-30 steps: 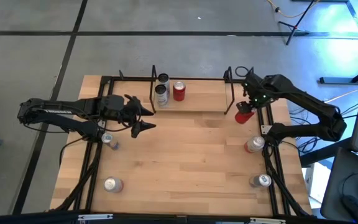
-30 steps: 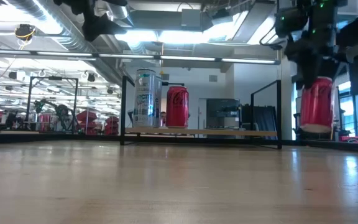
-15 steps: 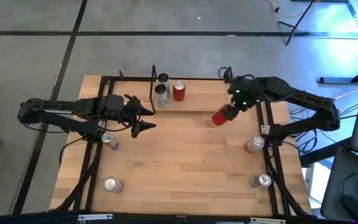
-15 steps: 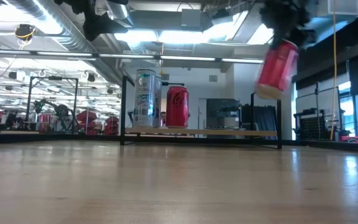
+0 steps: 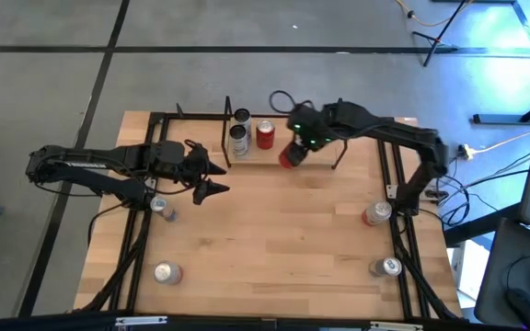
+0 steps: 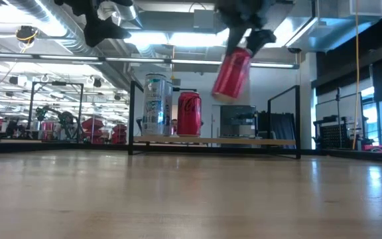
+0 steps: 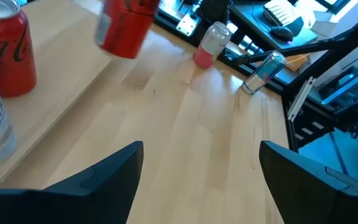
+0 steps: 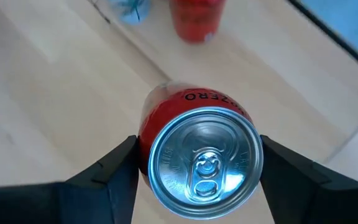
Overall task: Place canned beverage on shelf
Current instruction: Put the red soda can on the shelf
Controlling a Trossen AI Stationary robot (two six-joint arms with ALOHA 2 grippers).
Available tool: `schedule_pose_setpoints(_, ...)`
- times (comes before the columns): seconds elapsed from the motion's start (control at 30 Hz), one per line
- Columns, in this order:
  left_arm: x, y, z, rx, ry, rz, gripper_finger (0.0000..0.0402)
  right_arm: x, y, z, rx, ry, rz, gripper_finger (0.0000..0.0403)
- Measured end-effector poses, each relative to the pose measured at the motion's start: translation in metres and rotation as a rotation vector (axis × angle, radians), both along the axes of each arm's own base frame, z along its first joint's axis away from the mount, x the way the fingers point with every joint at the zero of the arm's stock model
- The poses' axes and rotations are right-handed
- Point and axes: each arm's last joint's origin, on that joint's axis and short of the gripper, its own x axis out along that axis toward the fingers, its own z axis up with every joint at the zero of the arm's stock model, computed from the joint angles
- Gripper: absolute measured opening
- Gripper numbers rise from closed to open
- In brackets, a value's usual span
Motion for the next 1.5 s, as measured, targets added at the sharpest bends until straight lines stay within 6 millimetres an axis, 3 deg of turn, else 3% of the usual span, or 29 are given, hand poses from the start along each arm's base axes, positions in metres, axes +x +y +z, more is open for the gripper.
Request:
schedule_pose_setpoints(0.2, -0.001, 0.0, -0.002, 0.0, 0.023, 0.002, 0.0308, 0.038, -0.011, -0.016, -0.057, 0.026, -0.006, 0.025)
schedule_pose_setpoints(0.6, -0.001, 0.0, -0.003, 0.002, 0.029, 0.006, 0.0308, 0.08, -0.021, -0.056, -0.059, -0.014, 0.006, 0.025)
schedule_pose_setpoints(0.83, -0.001, 0.0, -0.003, 0.003, 0.028, 0.006, 0.0308, 0.089, -0.024, -0.07, -0.091, 0.013, 0.017, 0.025)
schedule_pose_setpoints(1.17, 0.0, 0.0, -0.001, 0.004, 0.007, 0.007, 0.0308, 0.089, -0.028, -0.07, -0.144, 0.024, 0.014, 0.0251)
schedule_pose_setpoints(1.5, 0.0, -0.001, -0.001, -0.007, 0.005, -0.016, 0.0308, 0.092, -0.03, -0.073, -0.162, -0.007, 0.006, 0.0316)
